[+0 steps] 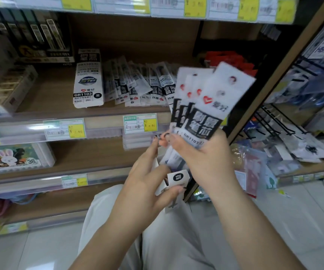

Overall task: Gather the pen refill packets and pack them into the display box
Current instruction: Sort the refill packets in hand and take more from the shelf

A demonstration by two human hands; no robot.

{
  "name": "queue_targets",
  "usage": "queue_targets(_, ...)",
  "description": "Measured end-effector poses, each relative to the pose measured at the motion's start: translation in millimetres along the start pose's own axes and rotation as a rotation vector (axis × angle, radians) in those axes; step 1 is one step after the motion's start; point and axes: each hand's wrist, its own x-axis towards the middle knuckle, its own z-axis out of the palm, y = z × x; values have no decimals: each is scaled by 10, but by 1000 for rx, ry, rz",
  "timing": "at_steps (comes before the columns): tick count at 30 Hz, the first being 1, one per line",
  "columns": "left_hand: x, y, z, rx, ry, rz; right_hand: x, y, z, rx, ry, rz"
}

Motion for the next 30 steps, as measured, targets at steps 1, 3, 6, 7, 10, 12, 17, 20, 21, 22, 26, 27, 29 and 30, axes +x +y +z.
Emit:
queue_targets(1,9,10,-1,-3,2,10,-7,43,14,-37,-2,22)
queue_targets(3,36,36,-13,-26,-3,16,-17,95,44,-114,-15,55)
queue_targets(6,59,32,-37,-45,-24,-7,-12,79,41,-141,-80,102)
queue_targets(7,61,13,-48,-36,-21,-15,0,55,14,-112,-117,91)
queue_targets(10,60,-46,-62,-17,-36,-44,66,-83,-111,-101,-206,7)
queue_targets(12,54,-58,-63,-21,-52,-62,109,-146,-171,-171,-257,-33)
queue_targets(17,41,-24,-78,-53,-52,-36,153,-11,-121,-519,-356,99)
queue_targets(20,29,5,-84,-48,-40,-24,154,21,-125,-607,-396,168)
queue_targets(21,31,5,-91,-50,-34,-30,162,-2,-130,-583,-390,159)
queue_targets(22,36,0,-99,-58,-32,-33,166,-40,-146,-542,-369,154)
queue_targets(26,48,-36,-115,-59,-43,-31,172,-148,-188,-610,-361,126)
queue_targets(27,47,-46,-113,-48,-47,-32,174,-164,-179,-645,-388,111)
queue_targets(29,51,-50,-106,-44,-55,-32,184,-180,-172,-695,-419,105)
queue_targets(30,54,-47,-101,-49,-64,-30,199,-180,-168,-743,-444,111)
